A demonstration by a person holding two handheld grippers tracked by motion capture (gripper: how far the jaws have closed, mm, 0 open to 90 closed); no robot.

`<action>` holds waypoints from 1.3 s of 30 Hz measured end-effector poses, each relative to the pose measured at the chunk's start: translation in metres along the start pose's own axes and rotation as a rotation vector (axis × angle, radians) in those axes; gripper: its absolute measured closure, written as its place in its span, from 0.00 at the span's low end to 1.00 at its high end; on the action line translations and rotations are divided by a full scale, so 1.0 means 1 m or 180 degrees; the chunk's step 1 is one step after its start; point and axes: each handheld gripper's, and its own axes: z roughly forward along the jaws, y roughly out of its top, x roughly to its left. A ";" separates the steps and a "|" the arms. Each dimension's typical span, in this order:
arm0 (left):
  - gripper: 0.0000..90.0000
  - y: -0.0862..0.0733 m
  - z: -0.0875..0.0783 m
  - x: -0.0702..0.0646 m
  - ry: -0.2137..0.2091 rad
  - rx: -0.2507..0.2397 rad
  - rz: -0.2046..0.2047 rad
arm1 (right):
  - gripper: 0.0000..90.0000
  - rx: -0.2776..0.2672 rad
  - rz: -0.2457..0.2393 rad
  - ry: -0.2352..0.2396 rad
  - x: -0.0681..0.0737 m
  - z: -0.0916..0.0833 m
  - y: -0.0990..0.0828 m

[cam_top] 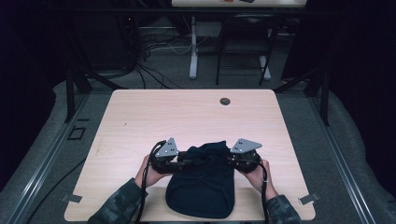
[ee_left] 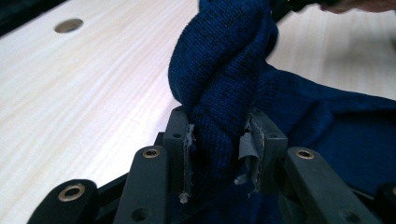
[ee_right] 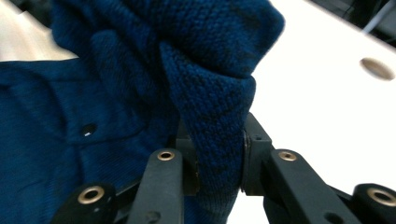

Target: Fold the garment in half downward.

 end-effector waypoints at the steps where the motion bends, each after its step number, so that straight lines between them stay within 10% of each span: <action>1: 0.73 -0.001 0.000 -0.001 0.0013 0.0005 0.0004 | 0.83 -0.0024 -0.0005 -0.0019 0.000 0.000 0.001; 9: 0.75 -0.008 -0.003 -0.001 0.0350 -0.0155 -0.0099 | 0.81 -0.0167 -0.0096 -0.0168 -0.005 0.009 0.017; 15: 0.74 -0.011 0.000 -0.001 0.0291 -0.0098 -0.0082 | 0.51 -0.0134 0.0195 0.0329 -0.008 0.004 0.017; 23: 0.70 -0.012 0.001 -0.003 0.0215 -0.0084 -0.0052 | 0.66 -0.0041 0.0059 0.0419 -0.003 -0.010 0.013; 39: 0.70 -0.011 0.005 -0.013 0.0151 0.0000 0.0047 | 0.49 -0.0159 0.0282 0.0345 0.003 -0.028 -0.002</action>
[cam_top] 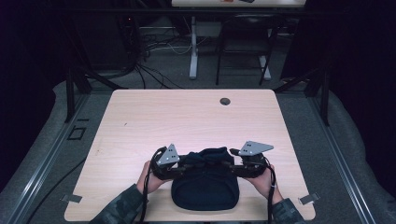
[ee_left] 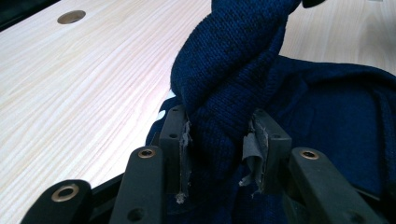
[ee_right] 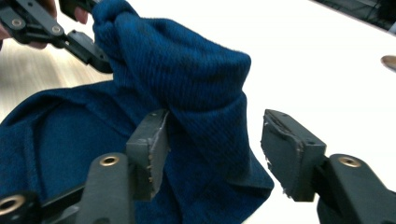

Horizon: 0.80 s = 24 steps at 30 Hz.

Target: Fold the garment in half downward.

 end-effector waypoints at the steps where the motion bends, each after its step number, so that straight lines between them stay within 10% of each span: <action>1: 0.70 0.000 0.000 -0.001 0.0010 0.0008 0.0019 | 0.52 -0.0003 -0.0002 0.0009 0.001 0.001 0.000; 8: 0.70 -0.001 -0.004 -0.002 0.0034 -0.0004 0.0015 | 0.77 0.0203 -0.0199 0.0081 0.011 0.003 -0.007; 19: 0.71 0.003 -0.008 -0.017 0.0052 0.0079 0.0247 | 0.82 0.0339 -0.0232 0.0150 0.014 0.001 -0.025; 24: 0.69 0.000 -0.008 -0.020 -0.0109 0.0133 0.0156 | 0.82 0.0403 -0.0213 0.0178 0.015 0.002 -0.033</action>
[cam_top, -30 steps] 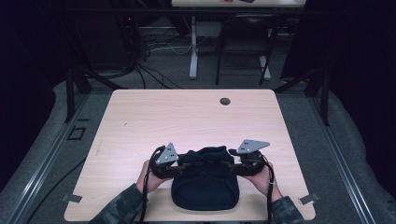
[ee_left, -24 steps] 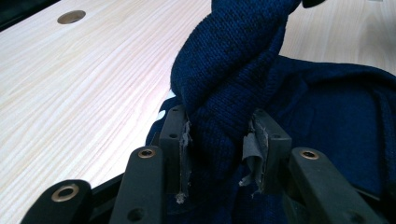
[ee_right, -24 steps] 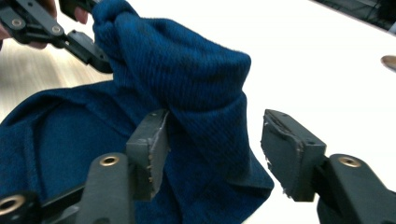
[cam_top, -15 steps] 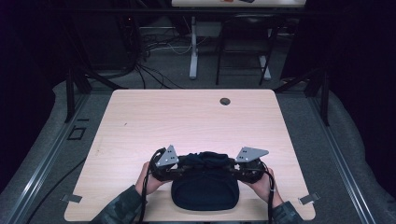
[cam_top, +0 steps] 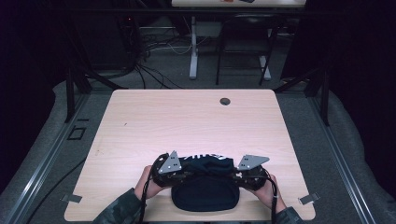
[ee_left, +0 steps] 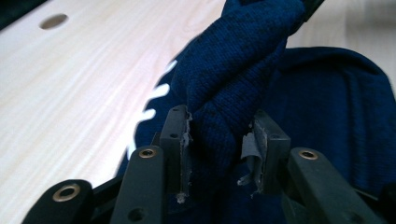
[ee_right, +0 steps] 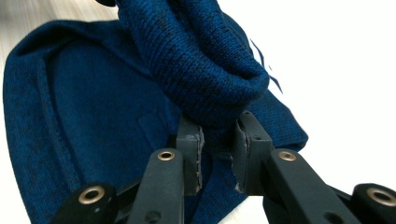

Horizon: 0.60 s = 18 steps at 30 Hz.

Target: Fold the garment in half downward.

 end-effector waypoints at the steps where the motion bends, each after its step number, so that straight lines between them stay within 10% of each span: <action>1: 0.69 -0.001 0.000 -0.001 -0.0038 0.0027 -0.0035 | 0.82 0.0015 -0.0009 0.0008 0.000 0.000 -0.001; 18: 0.48 -0.010 -0.029 -0.003 -0.0257 -0.0024 -0.0394 | 0.82 0.0108 -0.0048 -0.0002 0.009 0.001 -0.010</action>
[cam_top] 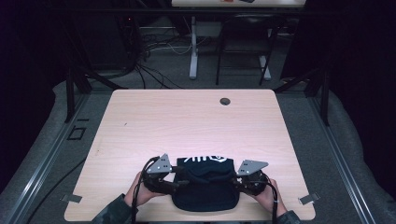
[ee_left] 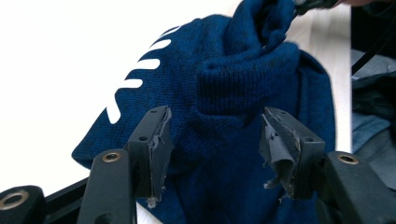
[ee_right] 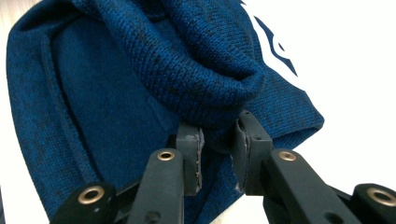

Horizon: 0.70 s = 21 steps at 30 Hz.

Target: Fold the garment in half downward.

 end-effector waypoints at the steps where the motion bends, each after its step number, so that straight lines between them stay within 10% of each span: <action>1: 0.47 0.000 -0.003 -0.001 0.0005 -0.0034 0.0000 | 0.82 0.0010 0.0000 0.0007 0.000 0.000 -0.001; 12: 0.42 0.003 -0.007 0.005 0.0399 -0.0354 -0.0281 | 0.82 0.0077 -0.0036 0.0010 0.006 0.002 -0.004; 21: 0.41 0.009 0.022 0.004 0.0464 -0.0126 -0.0152 | 0.81 0.0144 -0.0077 0.0003 0.009 0.003 -0.008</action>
